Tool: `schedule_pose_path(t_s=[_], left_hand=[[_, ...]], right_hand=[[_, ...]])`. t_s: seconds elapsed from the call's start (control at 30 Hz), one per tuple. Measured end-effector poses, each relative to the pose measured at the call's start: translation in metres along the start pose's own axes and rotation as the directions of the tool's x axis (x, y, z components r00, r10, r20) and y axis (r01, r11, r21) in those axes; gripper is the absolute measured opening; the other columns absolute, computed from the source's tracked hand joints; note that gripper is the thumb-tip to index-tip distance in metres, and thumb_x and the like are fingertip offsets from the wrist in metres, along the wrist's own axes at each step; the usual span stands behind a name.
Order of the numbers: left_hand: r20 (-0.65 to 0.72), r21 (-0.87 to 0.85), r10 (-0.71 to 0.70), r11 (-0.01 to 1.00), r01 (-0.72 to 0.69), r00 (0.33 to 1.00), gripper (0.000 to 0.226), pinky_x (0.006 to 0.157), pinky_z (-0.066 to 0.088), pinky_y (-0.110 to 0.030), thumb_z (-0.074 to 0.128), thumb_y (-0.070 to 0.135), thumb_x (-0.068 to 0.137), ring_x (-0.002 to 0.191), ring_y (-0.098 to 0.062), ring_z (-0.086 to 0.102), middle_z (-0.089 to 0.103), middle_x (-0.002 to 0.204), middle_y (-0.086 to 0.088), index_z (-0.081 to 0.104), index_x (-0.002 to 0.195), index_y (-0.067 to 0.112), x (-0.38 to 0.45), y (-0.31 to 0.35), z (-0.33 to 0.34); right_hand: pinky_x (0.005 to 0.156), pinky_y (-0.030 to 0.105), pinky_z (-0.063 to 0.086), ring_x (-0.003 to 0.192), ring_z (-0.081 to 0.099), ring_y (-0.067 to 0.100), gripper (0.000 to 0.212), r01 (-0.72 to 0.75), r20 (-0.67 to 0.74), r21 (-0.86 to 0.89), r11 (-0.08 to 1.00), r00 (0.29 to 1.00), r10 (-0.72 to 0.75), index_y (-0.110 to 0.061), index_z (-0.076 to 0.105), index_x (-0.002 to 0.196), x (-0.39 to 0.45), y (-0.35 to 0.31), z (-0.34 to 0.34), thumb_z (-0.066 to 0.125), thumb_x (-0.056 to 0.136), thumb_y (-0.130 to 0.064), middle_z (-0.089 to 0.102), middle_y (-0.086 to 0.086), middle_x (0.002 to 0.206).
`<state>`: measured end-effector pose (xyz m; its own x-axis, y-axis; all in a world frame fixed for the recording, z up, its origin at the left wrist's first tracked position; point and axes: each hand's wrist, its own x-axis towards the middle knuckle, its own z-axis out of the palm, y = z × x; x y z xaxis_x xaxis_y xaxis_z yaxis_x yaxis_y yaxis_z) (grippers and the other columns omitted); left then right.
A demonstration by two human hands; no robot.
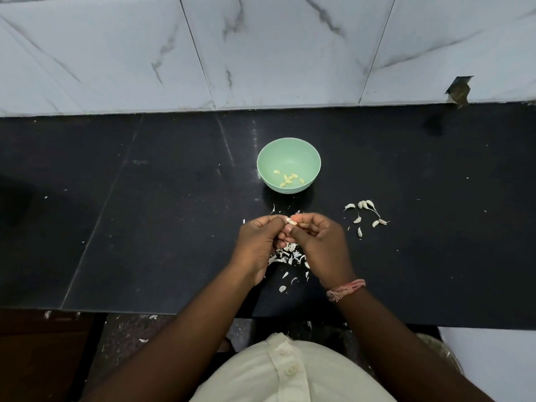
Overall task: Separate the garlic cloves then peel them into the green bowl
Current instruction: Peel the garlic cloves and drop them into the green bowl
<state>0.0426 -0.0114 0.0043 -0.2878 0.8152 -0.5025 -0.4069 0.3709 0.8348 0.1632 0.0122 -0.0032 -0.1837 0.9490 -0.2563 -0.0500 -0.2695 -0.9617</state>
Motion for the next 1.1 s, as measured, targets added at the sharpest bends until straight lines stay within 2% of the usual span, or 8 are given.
schedule_pose_path(t_s=[0.1,0.2,0.37,0.57,0.7,0.83,1.0,1.1], left_hand=[[0.032,-0.039,-0.065,0.997,0.066,0.997,0.018,0.051,0.046,-0.016,0.058,-0.002,0.092,0.056,-0.008,0.051,0.058,0.064,-0.004,0.069,0.078,0.002,0.001,0.001,-0.004],[-0.021,-0.082,-0.114,0.99,0.112,0.993,0.013,0.052,0.05,-0.017,0.061,0.004,0.094,0.056,-0.007,0.054,0.06,0.068,-0.004,0.067,0.083,0.003,0.005,-0.002,-0.011],[-0.064,-0.059,-0.138,0.989,0.135,0.988,0.023,0.057,0.056,-0.02,0.069,0.021,0.096,0.064,-0.014,0.067,0.071,0.075,-0.01,0.072,0.095,-0.002,0.0,-0.004,-0.009],[-0.06,-0.209,-0.124,0.972,0.109,0.99,0.009,0.062,0.06,-0.022,0.066,0.008,0.095,0.065,-0.012,0.07,0.075,0.08,-0.009,0.074,0.095,0.006,-0.017,-0.008,0.013],[-0.051,-0.243,-0.205,0.952,0.187,0.977,0.006,0.06,0.059,-0.02,0.068,0.006,0.093,0.06,-0.01,0.067,0.073,0.073,-0.005,0.073,0.094,0.007,-0.024,-0.012,0.023],[-0.043,-0.255,-0.23,0.944,0.211,0.972,0.013,0.057,0.058,-0.019,0.06,0.0,0.097,0.057,-0.009,0.066,0.07,0.07,-0.006,0.07,0.09,0.003,-0.026,-0.013,0.02],[-0.056,-0.182,-0.168,0.971,0.156,0.984,0.013,0.059,0.059,-0.019,0.061,-0.006,0.094,0.061,-0.012,0.068,0.071,0.074,-0.011,0.07,0.086,-0.001,-0.03,-0.012,0.012],[-0.039,-0.211,-0.175,0.964,0.163,0.984,0.01,0.059,0.059,-0.02,0.061,-0.007,0.093,0.063,-0.014,0.069,0.071,0.076,-0.013,0.069,0.089,-0.003,-0.031,-0.012,0.009]], right_hand=[[0.075,0.03,0.064,0.078,0.074,0.026,0.013,-0.038,-0.023,0.073,0.997,0.999,0.04,-0.002,0.072,0.099,0.001,0.002,-0.001,0.069,0.091,0.007,0.076,0.02,0.091],[0.072,0.027,0.063,0.075,0.073,0.024,0.015,-0.07,-0.038,0.152,0.986,0.996,0.077,-0.001,0.072,0.099,0.001,0.005,0.001,0.067,0.091,0.01,0.076,0.023,0.092],[0.071,0.027,0.062,0.077,0.074,0.024,0.016,-0.04,-0.023,0.094,0.995,0.999,0.042,0.0,0.072,0.101,-0.002,0.004,-0.001,0.072,0.088,0.007,0.077,0.018,0.091],[0.072,0.025,0.06,0.076,0.073,0.016,0.016,0.058,0.042,-0.086,0.995,0.998,-0.054,-0.008,0.075,0.093,0.003,-0.002,-0.022,0.073,0.086,0.006,0.078,0.007,0.084],[0.07,0.029,0.06,0.072,0.072,0.017,0.013,0.052,0.095,-0.171,0.984,0.995,-0.036,-0.006,0.076,0.094,0.001,-0.001,-0.033,0.073,0.087,0.004,0.077,0.01,0.082],[0.066,0.027,0.061,0.067,0.071,0.019,0.013,0.022,0.191,-0.181,0.983,0.981,0.013,-0.005,0.078,0.094,-0.001,-0.01,-0.04,0.068,0.092,0.003,0.077,0.014,0.08],[0.062,0.034,0.055,0.057,0.062,0.02,0.011,-0.049,0.133,-0.218,0.975,0.988,0.079,-0.004,0.077,0.09,-0.003,-0.005,-0.033,0.067,0.094,-0.001,0.073,0.021,0.074],[0.056,0.028,0.053,0.054,0.059,0.017,0.013,-0.079,0.097,-0.202,0.976,0.99,0.1,-0.003,0.076,0.09,-0.007,-0.002,-0.03,0.064,0.096,0.0,0.068,0.016,0.067]])
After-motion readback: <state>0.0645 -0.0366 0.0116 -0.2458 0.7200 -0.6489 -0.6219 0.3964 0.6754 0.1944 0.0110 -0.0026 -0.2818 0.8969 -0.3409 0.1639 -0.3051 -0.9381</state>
